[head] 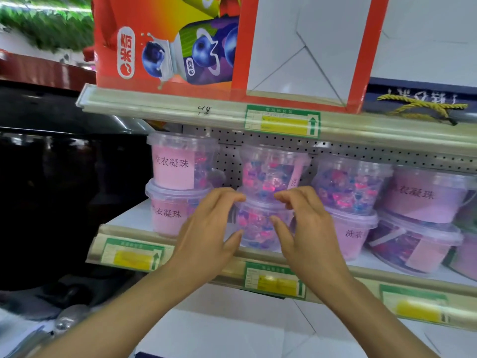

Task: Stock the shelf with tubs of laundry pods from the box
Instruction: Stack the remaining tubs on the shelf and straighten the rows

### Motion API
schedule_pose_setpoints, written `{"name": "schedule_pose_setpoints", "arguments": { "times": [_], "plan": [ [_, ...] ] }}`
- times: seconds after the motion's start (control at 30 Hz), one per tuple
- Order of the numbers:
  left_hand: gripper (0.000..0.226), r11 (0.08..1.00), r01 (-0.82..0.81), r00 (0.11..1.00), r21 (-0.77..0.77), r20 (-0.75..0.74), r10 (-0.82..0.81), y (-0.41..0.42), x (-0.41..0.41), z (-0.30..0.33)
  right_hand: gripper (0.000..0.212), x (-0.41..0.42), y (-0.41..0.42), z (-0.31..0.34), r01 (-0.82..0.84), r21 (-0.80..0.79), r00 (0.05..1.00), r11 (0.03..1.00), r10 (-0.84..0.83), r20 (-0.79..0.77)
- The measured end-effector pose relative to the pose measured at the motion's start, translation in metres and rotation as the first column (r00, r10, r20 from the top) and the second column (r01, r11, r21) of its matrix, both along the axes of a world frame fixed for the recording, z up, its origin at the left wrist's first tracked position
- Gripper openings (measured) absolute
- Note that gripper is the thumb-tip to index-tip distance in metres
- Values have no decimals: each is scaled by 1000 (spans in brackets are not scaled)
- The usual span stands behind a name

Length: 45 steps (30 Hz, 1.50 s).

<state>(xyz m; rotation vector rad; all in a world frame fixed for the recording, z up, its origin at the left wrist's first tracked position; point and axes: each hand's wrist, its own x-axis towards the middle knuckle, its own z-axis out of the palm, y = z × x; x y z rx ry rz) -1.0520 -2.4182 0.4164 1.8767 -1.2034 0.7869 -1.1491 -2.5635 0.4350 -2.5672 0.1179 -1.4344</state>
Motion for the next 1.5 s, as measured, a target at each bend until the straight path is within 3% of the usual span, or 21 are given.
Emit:
{"name": "schedule_pose_setpoints", "arguments": {
  "times": [0.13, 0.23, 0.37, 0.53, 0.63, 0.77, 1.07, 1.17, 1.27, 1.37, 1.5],
  "plan": [
    [49, 999, -33, 990, 30, 137, 28, -15, -4, 14, 35, -11, -21, 3, 93, 147, 995, 985, -97, 19],
    [43, 993, -74, 973, 91, 225, 51, -21, -3, 24, 37, -5, -29, 1, 153, 89, 984, 984, -144, -102],
    [39, 982, -130, 950, 134, 300, 85, -20, 2, 30, 35, 1, -27, 0, 108, 42, 993, 993, -105, -61],
    [48, 966, -220, 945, 137, 278, 176, -7, 19, 28, 37, -4, -15, -2, 71, 91, 994, 993, -78, 74],
    [54, 960, -248, 946, 130, 248, 210, -3, 13, 23, 41, -2, -17, -1, 143, 98, 989, 985, -145, 12],
    [35, 995, -89, 964, 39, 255, 76, -4, 1, 16, 39, 0, -23, 1, 137, 27, 989, 990, -135, -62],
    [38, 998, -59, 993, -37, -102, 55, 1, 9, 21, 30, 0, -5, 4, 70, -36, 995, 997, -72, -62],
    [53, 997, 2, 989, -81, -145, -14, 1, 2, 27, 40, -3, -3, 4, -27, 243, 999, 970, 34, -28],
    [64, 996, 39, 946, -82, -318, -63, -8, 3, 38, 53, -4, -9, 12, -176, 520, 975, 836, 220, -23],
    [65, 988, 67, 877, -136, -465, -123, -15, 4, 43, 58, 3, -20, 18, -243, 519, 936, 819, 339, -96],
    [58, 976, 48, 887, -210, -440, -138, -13, -3, 39, 57, 17, -34, 22, -215, 518, 928, 828, 339, -156]
  ]
}}
